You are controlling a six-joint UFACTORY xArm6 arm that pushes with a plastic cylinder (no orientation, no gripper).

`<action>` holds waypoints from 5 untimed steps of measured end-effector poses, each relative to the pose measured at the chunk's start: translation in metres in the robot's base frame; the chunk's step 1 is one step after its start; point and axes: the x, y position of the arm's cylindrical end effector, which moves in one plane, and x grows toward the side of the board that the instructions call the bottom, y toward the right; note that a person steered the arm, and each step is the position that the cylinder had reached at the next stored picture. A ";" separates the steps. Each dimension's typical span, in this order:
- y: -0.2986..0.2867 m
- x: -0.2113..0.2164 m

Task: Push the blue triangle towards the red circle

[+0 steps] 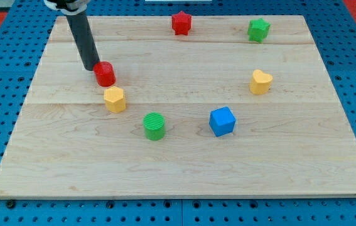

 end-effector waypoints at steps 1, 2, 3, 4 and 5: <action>-0.010 -0.005; -0.069 -0.019; -0.136 -0.021; -0.137 -0.091; -0.136 -0.124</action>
